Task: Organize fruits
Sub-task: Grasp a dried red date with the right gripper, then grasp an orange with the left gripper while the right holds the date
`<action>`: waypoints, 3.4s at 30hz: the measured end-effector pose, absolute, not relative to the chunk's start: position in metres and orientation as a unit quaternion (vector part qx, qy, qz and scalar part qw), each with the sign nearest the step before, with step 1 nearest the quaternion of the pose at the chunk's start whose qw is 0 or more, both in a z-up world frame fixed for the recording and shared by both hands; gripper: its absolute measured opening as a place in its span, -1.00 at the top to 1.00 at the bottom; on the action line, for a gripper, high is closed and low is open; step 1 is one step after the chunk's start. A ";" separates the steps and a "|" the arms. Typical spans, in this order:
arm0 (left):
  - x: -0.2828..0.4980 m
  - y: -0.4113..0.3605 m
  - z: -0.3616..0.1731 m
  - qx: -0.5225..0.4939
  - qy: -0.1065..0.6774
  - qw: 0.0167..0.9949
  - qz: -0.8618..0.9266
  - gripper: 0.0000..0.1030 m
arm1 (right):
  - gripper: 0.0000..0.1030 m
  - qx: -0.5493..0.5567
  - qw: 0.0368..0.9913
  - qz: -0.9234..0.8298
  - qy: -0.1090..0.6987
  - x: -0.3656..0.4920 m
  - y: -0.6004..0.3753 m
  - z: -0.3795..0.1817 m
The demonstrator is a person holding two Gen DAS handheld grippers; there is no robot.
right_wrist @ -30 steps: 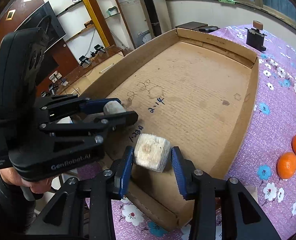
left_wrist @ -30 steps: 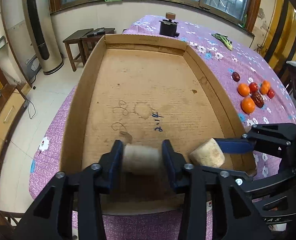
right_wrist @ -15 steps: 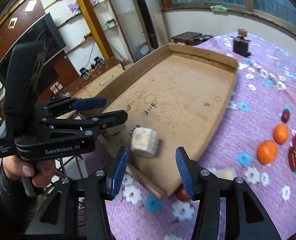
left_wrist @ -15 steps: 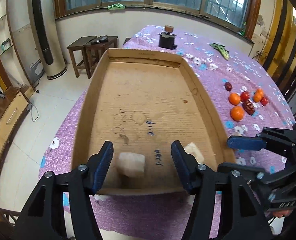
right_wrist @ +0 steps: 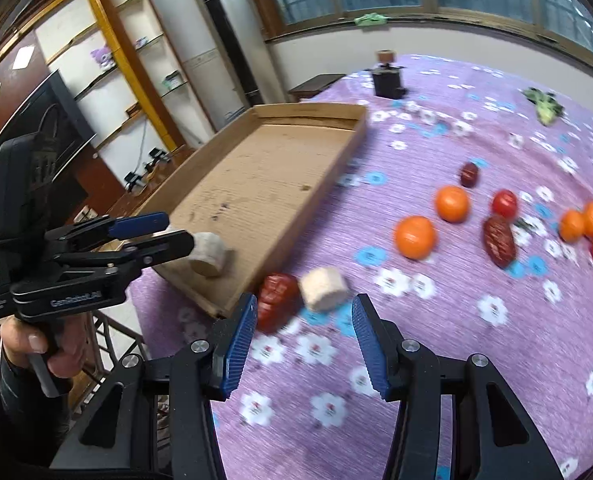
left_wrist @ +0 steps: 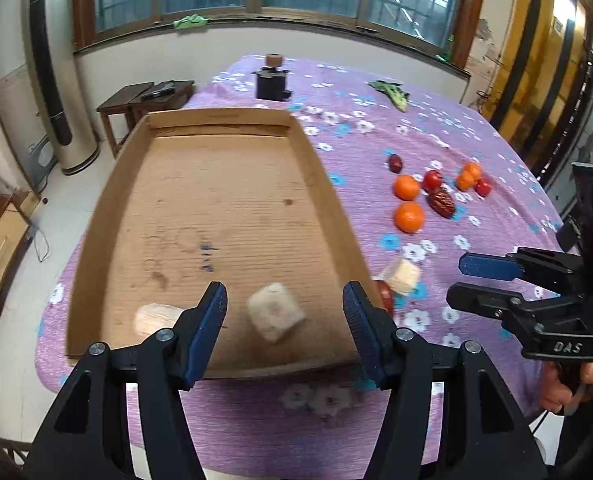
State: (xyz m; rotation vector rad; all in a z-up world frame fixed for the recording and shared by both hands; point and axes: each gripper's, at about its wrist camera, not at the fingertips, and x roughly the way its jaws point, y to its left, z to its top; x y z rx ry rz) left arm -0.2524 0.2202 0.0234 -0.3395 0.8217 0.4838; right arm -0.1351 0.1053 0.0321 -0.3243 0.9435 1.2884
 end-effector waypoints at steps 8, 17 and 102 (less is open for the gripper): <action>-0.218 0.184 0.017 -0.146 0.417 0.879 0.178 -0.15 | 0.01 -0.121 0.713 0.537 0.434 -0.106 0.070 0.023; -0.179 0.150 0.018 -0.077 0.437 0.886 0.132 -0.15 | 0.01 -0.096 0.736 0.511 0.434 -0.079 0.045 0.024; -0.077 0.178 -0.016 -0.097 0.464 0.866 0.159 0.44 | 0.64 -0.077 0.765 0.487 0.415 -0.060 0.040 0.031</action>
